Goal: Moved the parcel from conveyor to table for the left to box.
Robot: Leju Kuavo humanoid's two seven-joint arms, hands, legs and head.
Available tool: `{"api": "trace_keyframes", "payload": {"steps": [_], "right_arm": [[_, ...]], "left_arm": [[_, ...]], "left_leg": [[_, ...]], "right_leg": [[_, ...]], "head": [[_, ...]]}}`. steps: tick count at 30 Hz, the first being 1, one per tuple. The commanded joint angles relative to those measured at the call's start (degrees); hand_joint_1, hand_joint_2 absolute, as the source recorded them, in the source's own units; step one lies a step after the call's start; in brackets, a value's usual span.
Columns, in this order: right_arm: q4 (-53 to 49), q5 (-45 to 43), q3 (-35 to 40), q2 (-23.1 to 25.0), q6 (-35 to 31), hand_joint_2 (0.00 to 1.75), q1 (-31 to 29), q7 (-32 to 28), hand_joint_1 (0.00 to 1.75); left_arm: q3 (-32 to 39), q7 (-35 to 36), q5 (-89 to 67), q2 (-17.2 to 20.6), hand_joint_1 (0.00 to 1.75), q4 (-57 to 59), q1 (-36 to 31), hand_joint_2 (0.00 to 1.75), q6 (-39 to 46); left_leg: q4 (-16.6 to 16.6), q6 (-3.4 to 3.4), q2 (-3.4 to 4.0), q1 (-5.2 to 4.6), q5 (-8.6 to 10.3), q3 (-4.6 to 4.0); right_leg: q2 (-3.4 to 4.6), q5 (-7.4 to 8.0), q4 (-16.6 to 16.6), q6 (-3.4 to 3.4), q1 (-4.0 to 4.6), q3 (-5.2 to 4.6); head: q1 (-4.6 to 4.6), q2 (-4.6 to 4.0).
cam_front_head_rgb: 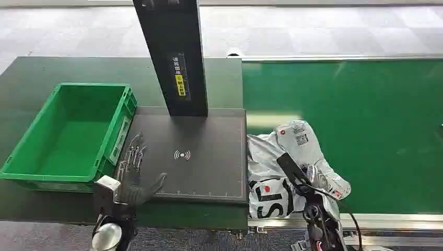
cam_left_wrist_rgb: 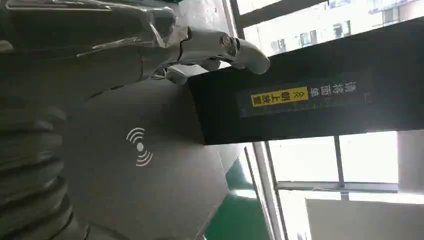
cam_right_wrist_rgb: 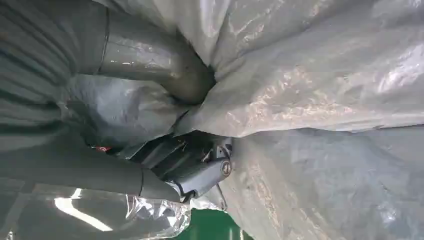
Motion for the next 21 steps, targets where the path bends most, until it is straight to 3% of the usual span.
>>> {"api": "trace_keyframes", "payload": {"steps": [1, 3, 5, 9, 16, 17, 18, 19, 21], "right_arm": [[-6.24, -4.46, 0.83, 1.43, -1.08, 1.75, 1.58, -4.55, 1.75], [-10.87, -12.91, 1.41, 1.91, 4.32, 1.75, 2.66, -12.27, 1.75], [-13.95, -16.53, 2.55, 1.73, 7.48, 1.75, 3.89, -15.05, 1.75], [-19.92, -19.44, 4.05, 1.7, 6.61, 1.75, 5.98, -18.41, 1.75], [-20.09, -19.47, 4.06, 1.69, 6.62, 1.75, 6.02, -18.4, 1.75], [-20.89, -21.54, 3.91, 1.92, 6.91, 1.75, 6.28, -20.46, 1.75], [-23.66, -26.79, 3.66, 2.26, 7.94, 1.75, 7.08, -26.16, 1.75], [-26.69, -31.22, 4.28, 2.1, 11.71, 1.75, 8.04, -29.23, 1.75], [-32.54, -34.73, 4.99, 1.94, 14.55, 1.75, 10.02, -30.96, 1.75]], "left_arm": [[0.45, 0.3, 0.23, 0.59, 0.0, 1.05, 0.6, 1.75, -0.22], [0.63, 0.14, 0.2, 0.76, 0.0, 0.87, 0.74, 1.75, -0.16], [0.71, -0.37, 0.27, 0.92, 0.0, 1.16, 0.77, 1.75, -0.21], [0.87, -0.97, 0.34, 0.91, 0.0, 1.34, 0.96, 1.75, -0.11], [0.86, -0.98, 0.34, 0.91, 0.0, 1.32, 0.98, 1.75, -0.11], [0.86, -1.06, 0.36, 0.91, 0.0, 1.2, 1.05, 1.75, -0.1], [0.83, -1.57, 0.5, 0.99, 0.0, 1.19, 1.11, 1.75, -0.13], [0.73, -1.94, 0.61, 0.96, 0.0, 1.45, 0.95, 1.75, -0.21], [0.53, -2.29, 0.62, 0.9, 0.0, 2.1, 0.51, 1.75, -0.4]], "left_leg": [[-0.05, 0.02, 0.03, 0.0, -0.03, 0.1], [-0.08, 0.03, 0.06, 0.0, -0.05, 0.17], [-0.01, 0.02, 0.06, -0.03, -0.02, 0.01], [-0.05, 0.02, 0.03, -0.01, -0.03, 0.09], [-0.05, 0.02, 0.01, 0.0, -0.01, 0.05], [-0.05, 0.02, 0.01, -0.01, -0.02, 0.06], [-0.03, 0.02, 0.03, 0.0, -0.02, 0.02], [-0.06, 0.03, 0.03, -0.01, -0.03, 0.08], [-0.03, 0.03, -0.04, -0.03, -0.05, 0.05]], "right_leg": [[0.04, -0.02, -0.05, -0.04, 0.01, 0.09], [0.08, -0.03, -0.08, -0.06, 0.01, 0.14], [0.06, -0.01, 0.01, -0.02, -0.02, -0.01], [0.03, -0.04, -0.03, -0.05, 0.0, 0.08], [0.02, -0.01, -0.04, -0.03, 0.0, 0.06], [0.04, -0.01, -0.04, -0.03, 0.0, 0.06], [0.06, 0.0, -0.03, -0.02, 0.0, 0.02], [0.06, -0.02, -0.05, -0.04, 0.0, 0.08], [-0.01, -0.07, 0.0, -0.05, -0.01, 0.06]], "head": [[-0.02, -0.02], [0.0, 0.0], [-0.02, -0.02], [0.0, 0.0], [-0.02, -0.02], [0.0, -0.02], [-0.02, -0.02], [0.0, 0.0], [0.0, -0.02]]}}
